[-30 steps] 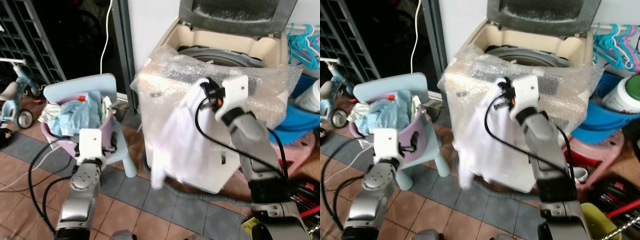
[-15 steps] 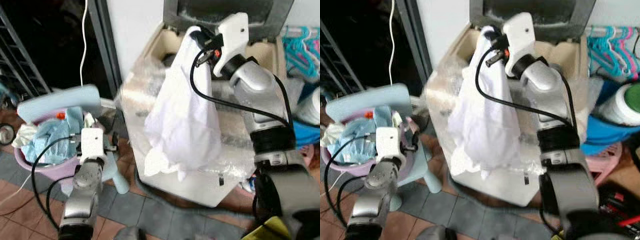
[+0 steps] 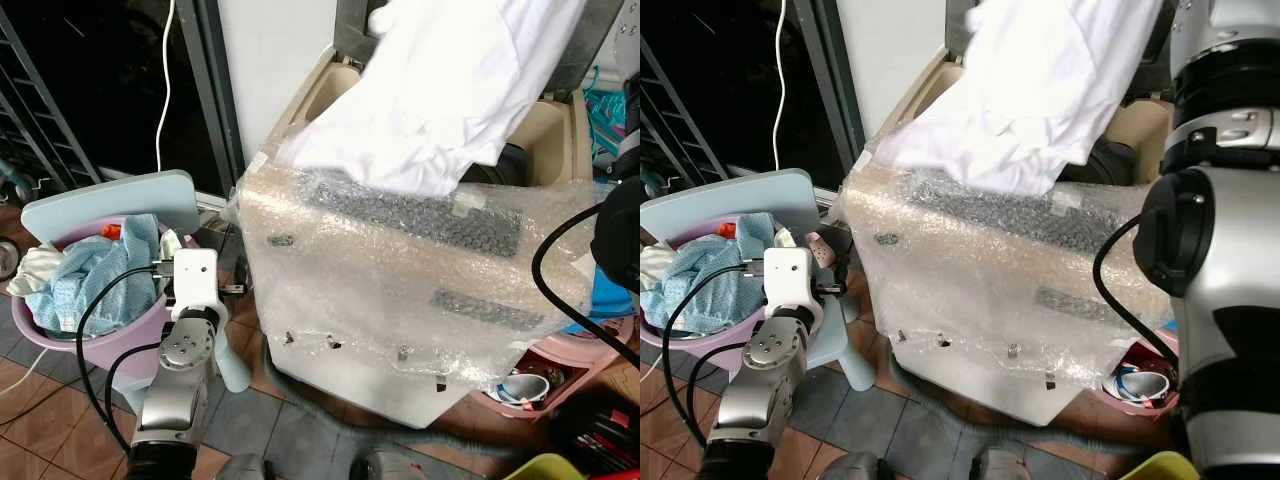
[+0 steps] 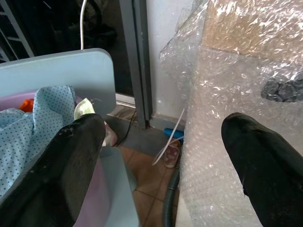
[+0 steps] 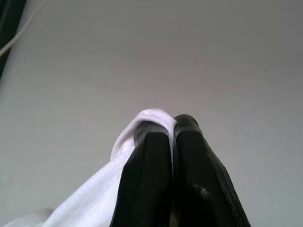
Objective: Clothes washing
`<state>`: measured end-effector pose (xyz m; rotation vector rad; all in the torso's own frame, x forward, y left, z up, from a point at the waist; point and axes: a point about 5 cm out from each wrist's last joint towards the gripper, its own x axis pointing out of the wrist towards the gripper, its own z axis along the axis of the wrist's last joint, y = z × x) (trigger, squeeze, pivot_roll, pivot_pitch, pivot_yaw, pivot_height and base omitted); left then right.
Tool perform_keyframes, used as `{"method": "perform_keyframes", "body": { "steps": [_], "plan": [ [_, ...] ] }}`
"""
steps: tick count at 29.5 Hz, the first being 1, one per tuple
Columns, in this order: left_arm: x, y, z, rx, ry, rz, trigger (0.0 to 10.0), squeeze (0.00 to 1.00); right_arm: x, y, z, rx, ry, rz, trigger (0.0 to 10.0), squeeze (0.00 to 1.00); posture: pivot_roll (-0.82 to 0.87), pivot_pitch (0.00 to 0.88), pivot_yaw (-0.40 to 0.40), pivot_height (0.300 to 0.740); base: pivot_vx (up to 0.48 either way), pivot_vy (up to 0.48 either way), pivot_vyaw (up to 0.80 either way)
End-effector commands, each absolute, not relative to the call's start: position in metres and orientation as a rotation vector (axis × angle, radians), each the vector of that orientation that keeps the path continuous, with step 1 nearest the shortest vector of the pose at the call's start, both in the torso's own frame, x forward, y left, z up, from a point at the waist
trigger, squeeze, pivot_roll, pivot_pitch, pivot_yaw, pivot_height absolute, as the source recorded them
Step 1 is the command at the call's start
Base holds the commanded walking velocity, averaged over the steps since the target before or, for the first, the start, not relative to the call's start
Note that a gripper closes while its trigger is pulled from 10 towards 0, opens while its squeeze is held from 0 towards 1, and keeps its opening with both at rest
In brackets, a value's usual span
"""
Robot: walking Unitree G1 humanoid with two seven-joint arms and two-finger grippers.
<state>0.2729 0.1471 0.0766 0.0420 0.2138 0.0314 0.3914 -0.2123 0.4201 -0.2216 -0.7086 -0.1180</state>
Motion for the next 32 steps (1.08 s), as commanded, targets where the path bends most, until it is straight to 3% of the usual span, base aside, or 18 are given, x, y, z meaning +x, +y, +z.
{"method": "perform_keyframes", "body": {
  "steps": [1,4,5,12,19,23,28,32],
  "plan": [
    [0.274,0.143,0.077,0.044,0.215,0.019,10.0,0.00,0.406,-0.210,0.371,-0.257,-0.553,-0.064,10.0,0.00,-0.06,0.000,0.010,0.740,0.000,0.000,0.00],
    [0.274,0.143,0.077,0.040,0.214,0.012,10.0,0.00,0.412,-0.205,0.340,-0.248,-0.457,0.028,10.0,0.00,-0.06,0.000,0.017,0.740,0.000,0.000,0.00],
    [0.274,0.143,0.077,0.039,0.213,0.008,10.0,0.00,0.413,-0.202,0.328,-0.241,-0.425,0.073,10.0,1.00,-0.06,0.000,0.017,0.740,0.000,0.000,0.00],
    [0.275,0.139,0.079,0.029,0.212,0.001,10.0,0.00,0.403,-0.190,0.274,-0.274,-0.347,0.273,10.0,1.00,-0.08,0.000,0.032,0.740,0.000,0.000,0.00],
    [0.272,0.137,0.080,0.039,0.203,-0.012,10.0,0.00,0.382,-0.185,0.238,-0.204,-0.337,0.313,10.0,1.00,-0.07,0.000,0.031,0.740,0.000,0.000,0.00],
    [0.269,0.134,0.085,0.098,0.159,-0.055,10.0,0.00,0.363,-0.184,0.213,-0.346,-0.278,0.368,10.0,1.00,-0.05,0.000,0.024,0.740,0.000,0.000,0.00],
    [0.265,0.137,0.084,0.106,0.170,-0.060,10.0,0.00,0.350,-0.201,0.178,-0.386,0.004,0.382,10.0,1.00,-0.04,0.002,0.021,0.740,0.000,0.000,0.00],
    [0.264,0.138,0.083,0.098,0.176,-0.062,10.0,0.00,0.330,-0.206,0.174,-0.307,-0.022,0.331,10.0,1.00,-0.05,0.002,0.021,0.740,0.000,0.000,0.00]
  ]
}}
